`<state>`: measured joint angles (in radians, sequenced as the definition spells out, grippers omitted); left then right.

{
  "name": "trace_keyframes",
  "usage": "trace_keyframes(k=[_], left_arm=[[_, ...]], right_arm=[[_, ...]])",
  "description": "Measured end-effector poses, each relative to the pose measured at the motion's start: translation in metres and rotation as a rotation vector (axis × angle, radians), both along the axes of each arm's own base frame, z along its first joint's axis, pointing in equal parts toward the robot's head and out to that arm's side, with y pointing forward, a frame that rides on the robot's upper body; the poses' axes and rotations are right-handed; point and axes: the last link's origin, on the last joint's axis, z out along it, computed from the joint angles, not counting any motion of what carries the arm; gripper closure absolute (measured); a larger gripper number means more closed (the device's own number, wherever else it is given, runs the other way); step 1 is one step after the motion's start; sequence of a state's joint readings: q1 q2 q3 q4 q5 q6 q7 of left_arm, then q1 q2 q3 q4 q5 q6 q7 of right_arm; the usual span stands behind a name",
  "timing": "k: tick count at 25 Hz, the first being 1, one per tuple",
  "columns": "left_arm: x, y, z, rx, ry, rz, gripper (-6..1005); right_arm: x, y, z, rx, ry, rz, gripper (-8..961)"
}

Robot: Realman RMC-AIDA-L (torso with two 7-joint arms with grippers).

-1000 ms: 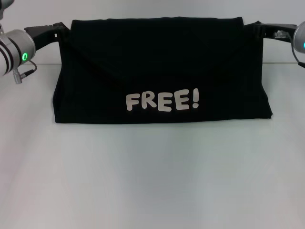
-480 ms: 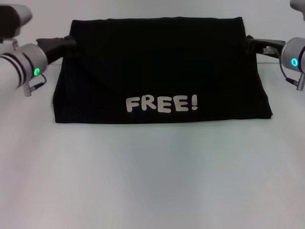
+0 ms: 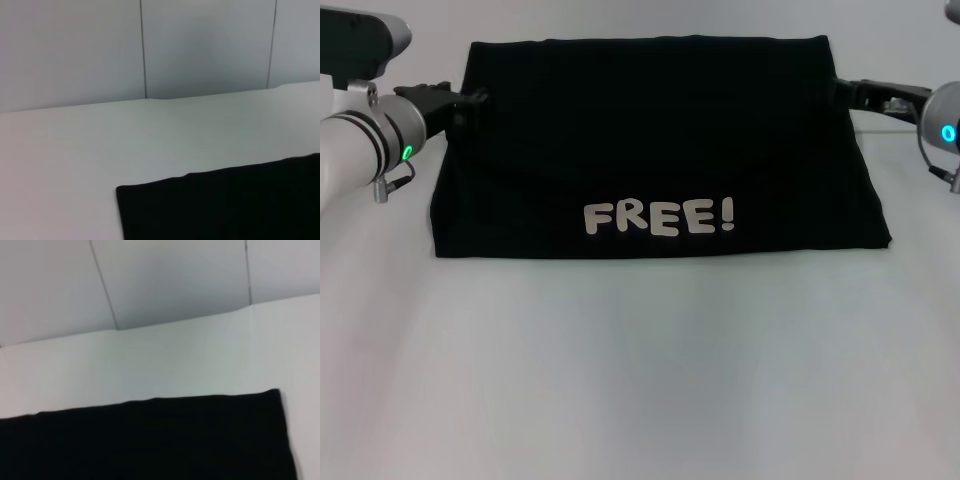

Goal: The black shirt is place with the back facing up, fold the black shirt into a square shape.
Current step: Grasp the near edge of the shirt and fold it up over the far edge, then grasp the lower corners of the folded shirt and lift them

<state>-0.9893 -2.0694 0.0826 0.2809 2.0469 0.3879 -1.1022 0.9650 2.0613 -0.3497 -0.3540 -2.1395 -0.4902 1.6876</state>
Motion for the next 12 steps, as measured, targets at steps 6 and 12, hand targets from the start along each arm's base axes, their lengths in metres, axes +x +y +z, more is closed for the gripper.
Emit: trace_keyframes(k=[6, 12], left_arm=[[-0.017, -0.009, 0.010, 0.006, -0.081, 0.029, 389], [-0.025, -0.043, 0.015, -0.151, -0.233, -0.041, 223]], right_arm=[[0.005, -0.006, 0.017, -0.004, 0.084, 0.059, 419], [0.023, -0.035, 0.038, -0.085, 0.235, 0.160, 326]])
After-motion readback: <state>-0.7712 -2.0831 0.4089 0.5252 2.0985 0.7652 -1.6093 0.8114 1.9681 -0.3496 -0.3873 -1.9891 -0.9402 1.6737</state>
